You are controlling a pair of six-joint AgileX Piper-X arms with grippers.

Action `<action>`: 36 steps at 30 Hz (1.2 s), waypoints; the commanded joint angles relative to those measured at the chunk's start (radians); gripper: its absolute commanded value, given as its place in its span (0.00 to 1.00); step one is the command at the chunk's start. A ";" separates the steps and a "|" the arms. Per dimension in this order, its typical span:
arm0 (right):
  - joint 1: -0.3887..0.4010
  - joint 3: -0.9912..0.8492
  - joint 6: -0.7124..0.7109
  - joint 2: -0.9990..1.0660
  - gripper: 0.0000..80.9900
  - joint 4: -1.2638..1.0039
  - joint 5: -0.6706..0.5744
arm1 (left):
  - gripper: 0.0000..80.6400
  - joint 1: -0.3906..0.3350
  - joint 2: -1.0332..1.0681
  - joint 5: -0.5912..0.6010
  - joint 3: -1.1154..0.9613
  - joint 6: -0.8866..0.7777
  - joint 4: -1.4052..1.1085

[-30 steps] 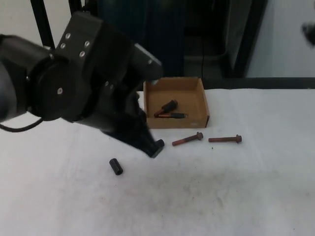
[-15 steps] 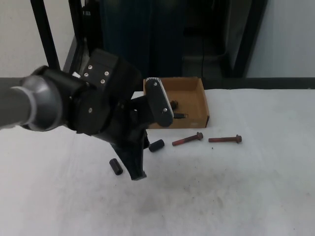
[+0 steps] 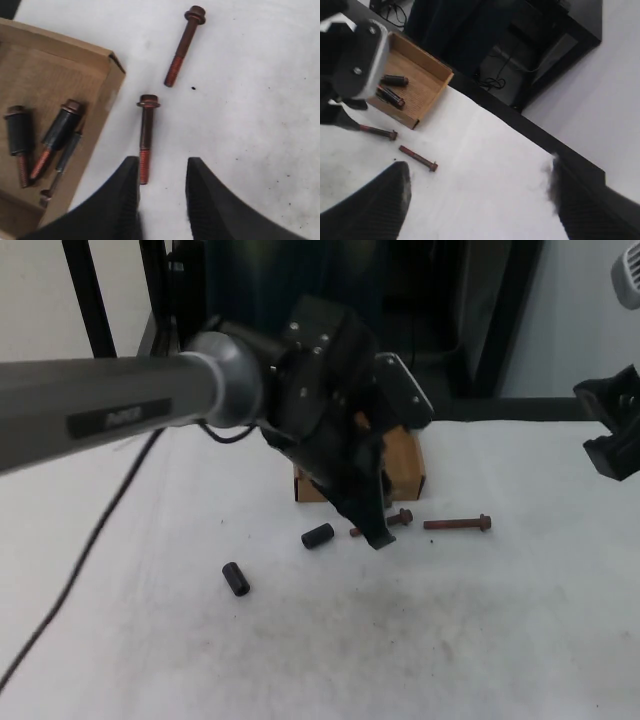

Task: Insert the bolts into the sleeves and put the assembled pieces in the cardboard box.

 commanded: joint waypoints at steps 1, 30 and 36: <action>-0.004 -0.004 0.019 -0.009 0.82 -0.014 -0.023 | 0.39 -0.003 0.032 0.010 -0.049 -0.008 0.038; -0.004 -0.004 0.017 -0.007 0.01 -0.082 0.194 | 0.39 -0.005 0.129 -0.024 -0.055 0.106 -0.115; -0.004 0.008 0.017 -0.007 0.01 -0.078 0.194 | 0.39 -0.005 0.181 -0.032 -0.116 0.080 -0.103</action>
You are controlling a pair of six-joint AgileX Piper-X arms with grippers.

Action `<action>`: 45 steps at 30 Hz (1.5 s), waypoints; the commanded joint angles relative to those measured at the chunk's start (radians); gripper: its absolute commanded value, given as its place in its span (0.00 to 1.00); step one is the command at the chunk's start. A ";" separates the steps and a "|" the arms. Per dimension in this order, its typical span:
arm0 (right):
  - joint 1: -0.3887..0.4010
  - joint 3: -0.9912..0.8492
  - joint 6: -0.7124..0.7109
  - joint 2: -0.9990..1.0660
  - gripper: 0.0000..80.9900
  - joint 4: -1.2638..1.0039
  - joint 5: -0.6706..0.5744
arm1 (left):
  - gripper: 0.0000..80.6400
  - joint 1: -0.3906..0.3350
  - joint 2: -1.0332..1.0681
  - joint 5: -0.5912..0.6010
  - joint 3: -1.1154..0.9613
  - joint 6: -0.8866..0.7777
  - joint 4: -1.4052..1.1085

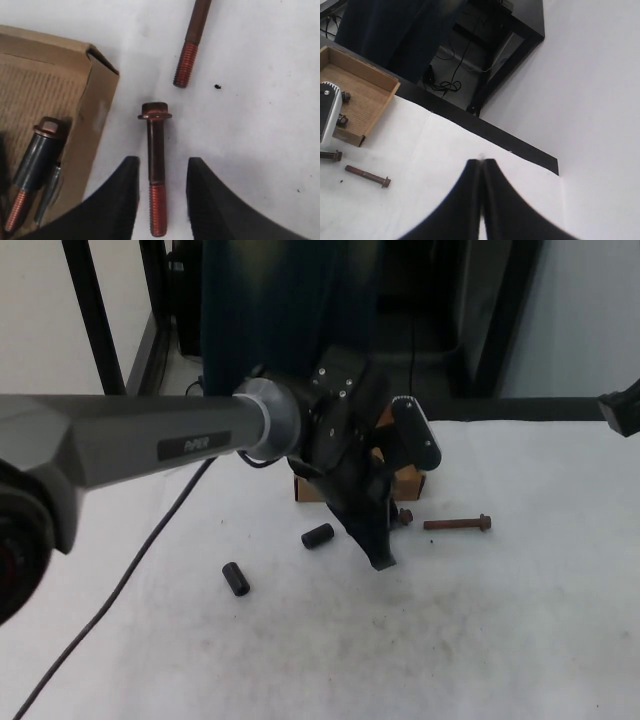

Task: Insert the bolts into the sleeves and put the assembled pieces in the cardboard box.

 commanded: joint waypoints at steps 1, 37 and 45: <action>-0.004 0.006 0.005 -0.007 0.01 -0.004 0.004 | 0.39 -0.005 0.028 -0.002 -0.063 -0.024 0.010; -0.004 0.006 0.005 -0.007 0.01 0.002 0.004 | 0.19 -0.007 0.174 0.058 -0.242 -0.102 0.282; -0.004 0.006 0.005 -0.007 0.01 0.002 0.004 | 0.01 -0.012 0.174 0.059 -0.245 -0.042 0.393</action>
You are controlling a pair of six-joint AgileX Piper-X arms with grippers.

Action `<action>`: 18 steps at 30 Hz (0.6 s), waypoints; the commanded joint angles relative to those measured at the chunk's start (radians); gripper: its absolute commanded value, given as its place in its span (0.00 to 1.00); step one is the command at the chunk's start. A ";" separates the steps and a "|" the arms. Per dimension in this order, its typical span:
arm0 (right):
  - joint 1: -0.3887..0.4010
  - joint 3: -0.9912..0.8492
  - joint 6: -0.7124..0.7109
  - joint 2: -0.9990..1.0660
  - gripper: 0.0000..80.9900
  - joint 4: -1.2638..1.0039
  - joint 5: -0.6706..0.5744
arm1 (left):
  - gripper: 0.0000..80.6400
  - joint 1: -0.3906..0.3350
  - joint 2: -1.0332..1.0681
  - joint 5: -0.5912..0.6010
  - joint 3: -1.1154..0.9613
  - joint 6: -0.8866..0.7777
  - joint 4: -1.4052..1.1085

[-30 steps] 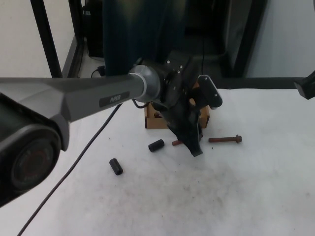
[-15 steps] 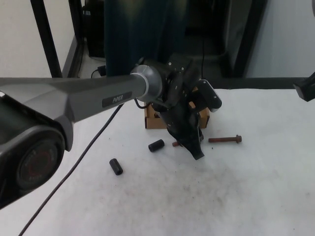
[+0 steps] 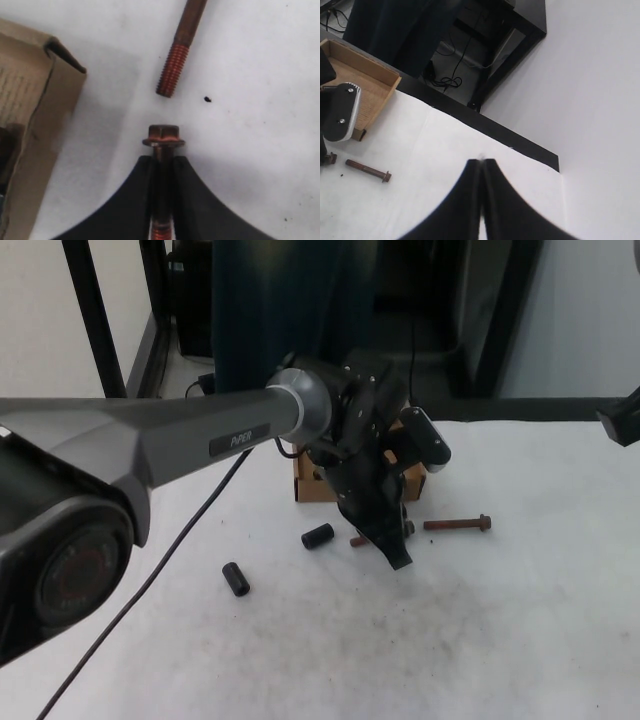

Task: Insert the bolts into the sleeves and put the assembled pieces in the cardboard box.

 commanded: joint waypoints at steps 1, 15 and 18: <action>-0.004 -0.003 0.005 -0.007 0.01 -0.003 0.004 | 0.01 -0.010 0.016 -0.008 0.007 0.035 0.129; -0.004 -0.003 0.012 -0.007 0.00 -0.004 -0.196 | 0.01 0.014 -0.199 -0.008 0.007 -0.361 0.056; -0.016 -0.003 -0.046 -0.007 0.00 -0.004 -0.268 | 0.01 0.013 -0.283 -0.013 0.011 -0.441 0.058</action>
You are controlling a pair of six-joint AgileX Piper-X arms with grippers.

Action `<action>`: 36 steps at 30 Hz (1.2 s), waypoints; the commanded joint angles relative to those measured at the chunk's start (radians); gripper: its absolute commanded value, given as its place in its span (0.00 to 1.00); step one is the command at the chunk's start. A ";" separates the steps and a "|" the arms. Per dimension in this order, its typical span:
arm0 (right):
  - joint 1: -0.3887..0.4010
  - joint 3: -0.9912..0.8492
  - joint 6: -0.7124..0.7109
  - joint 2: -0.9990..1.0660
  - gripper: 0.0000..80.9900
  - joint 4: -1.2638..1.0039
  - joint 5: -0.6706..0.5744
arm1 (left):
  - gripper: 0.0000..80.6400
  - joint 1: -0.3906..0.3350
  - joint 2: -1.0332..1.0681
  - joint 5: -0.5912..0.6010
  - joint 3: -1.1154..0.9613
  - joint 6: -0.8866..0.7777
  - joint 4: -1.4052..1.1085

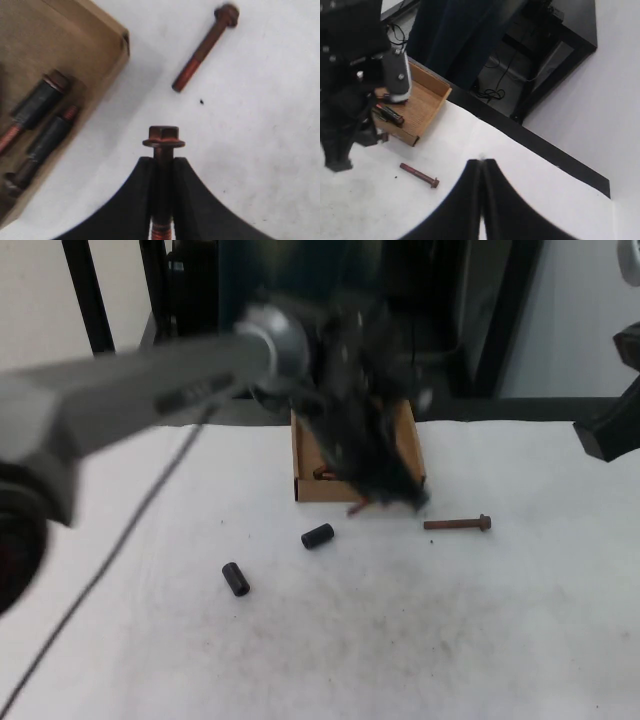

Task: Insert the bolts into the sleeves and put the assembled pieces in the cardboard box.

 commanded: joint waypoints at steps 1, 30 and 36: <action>-0.019 -0.003 -0.065 -0.007 0.00 -0.004 -0.092 | 0.01 0.002 -0.151 -0.015 -0.008 -0.105 -0.015; 0.037 -0.145 0.102 0.568 0.45 -0.107 -0.776 | 0.01 0.333 -0.979 -0.157 0.712 -0.235 -0.073; 0.131 -0.259 0.146 0.758 0.43 -0.103 -0.704 | 0.01 0.474 -1.080 -0.107 0.819 -0.267 -0.073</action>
